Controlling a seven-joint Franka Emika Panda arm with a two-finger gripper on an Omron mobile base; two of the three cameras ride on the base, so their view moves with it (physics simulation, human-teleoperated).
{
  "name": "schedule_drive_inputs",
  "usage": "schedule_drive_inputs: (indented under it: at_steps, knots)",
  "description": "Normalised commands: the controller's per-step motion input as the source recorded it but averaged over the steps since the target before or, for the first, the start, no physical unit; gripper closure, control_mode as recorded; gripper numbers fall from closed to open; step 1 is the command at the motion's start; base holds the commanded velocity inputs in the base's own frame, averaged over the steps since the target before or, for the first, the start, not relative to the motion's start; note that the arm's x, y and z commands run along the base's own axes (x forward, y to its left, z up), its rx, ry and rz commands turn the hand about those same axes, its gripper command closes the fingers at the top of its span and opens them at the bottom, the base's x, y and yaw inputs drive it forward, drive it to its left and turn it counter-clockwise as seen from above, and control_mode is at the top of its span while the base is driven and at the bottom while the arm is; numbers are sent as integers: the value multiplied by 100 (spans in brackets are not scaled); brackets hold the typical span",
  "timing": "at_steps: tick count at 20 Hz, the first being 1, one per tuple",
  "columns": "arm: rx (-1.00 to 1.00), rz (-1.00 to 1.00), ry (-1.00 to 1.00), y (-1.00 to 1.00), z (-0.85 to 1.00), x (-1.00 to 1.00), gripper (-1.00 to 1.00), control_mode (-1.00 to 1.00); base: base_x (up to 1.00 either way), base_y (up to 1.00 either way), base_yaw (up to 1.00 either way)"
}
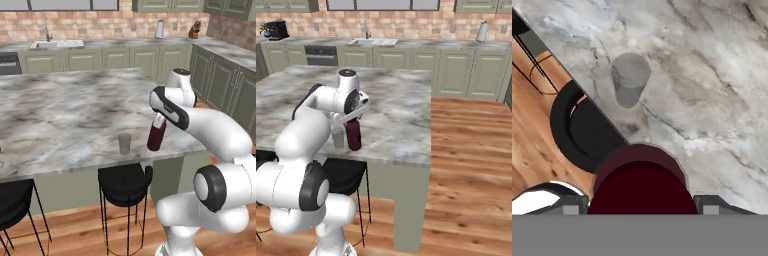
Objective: There is a wine glass and glass cup on the dining counter. Place the wine bottle next to the wine glass and the juice bottle next to the glass cup.
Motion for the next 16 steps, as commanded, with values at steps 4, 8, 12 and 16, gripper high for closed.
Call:
schedule_drive_inputs:
  at_steps: [4, 8, 12, 16]
  knots:
    - [0, 3, -6, 25, -16, 38, 100, -100, 0, 0, 0]
    - [0, 3, -6, 14, -17, 41, 100, -100, 0, 0, 0]
    - [0, 3, -7, 4, -16, 33, 100, -100, 0, 0, 0]
    - [0, 3, -2, 5, -24, 22, 100, -100, 0, 0, 0]
